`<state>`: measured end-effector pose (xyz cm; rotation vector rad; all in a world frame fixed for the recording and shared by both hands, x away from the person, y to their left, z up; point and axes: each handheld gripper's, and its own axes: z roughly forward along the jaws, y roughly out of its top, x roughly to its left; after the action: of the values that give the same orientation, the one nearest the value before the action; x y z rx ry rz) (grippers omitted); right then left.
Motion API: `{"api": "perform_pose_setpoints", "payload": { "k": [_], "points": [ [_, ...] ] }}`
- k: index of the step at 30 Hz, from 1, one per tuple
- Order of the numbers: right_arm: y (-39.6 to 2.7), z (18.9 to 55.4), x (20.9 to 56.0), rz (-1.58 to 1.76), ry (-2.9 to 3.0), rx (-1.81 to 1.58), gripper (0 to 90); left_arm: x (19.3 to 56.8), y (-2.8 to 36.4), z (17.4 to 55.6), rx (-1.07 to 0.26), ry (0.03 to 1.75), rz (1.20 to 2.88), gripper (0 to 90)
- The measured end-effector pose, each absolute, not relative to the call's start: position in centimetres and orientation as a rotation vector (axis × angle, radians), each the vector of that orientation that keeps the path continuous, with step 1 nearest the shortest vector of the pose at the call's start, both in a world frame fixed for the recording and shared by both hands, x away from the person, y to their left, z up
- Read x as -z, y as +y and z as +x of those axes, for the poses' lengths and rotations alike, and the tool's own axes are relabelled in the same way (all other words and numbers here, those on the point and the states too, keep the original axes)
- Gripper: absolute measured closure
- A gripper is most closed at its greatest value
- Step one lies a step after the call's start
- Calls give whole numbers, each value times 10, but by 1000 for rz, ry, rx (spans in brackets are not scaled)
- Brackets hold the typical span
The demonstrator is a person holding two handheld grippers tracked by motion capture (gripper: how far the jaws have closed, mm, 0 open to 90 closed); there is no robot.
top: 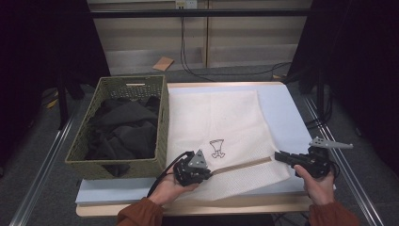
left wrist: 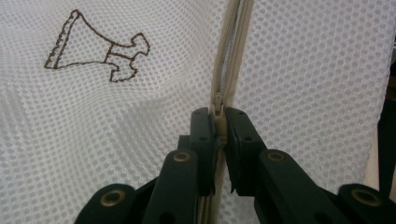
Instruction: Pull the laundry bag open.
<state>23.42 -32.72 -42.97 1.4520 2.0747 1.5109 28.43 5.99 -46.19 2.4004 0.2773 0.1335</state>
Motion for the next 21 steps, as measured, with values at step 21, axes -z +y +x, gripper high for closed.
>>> {"api": "perform_pose_setpoints", "payload": {
  "k": [21],
  "points": [
    [-329, 233, 431, 1444, 2072, -1511, 855, 463, 73, 277, -153, 307, 2377, 825]
  ]
}}
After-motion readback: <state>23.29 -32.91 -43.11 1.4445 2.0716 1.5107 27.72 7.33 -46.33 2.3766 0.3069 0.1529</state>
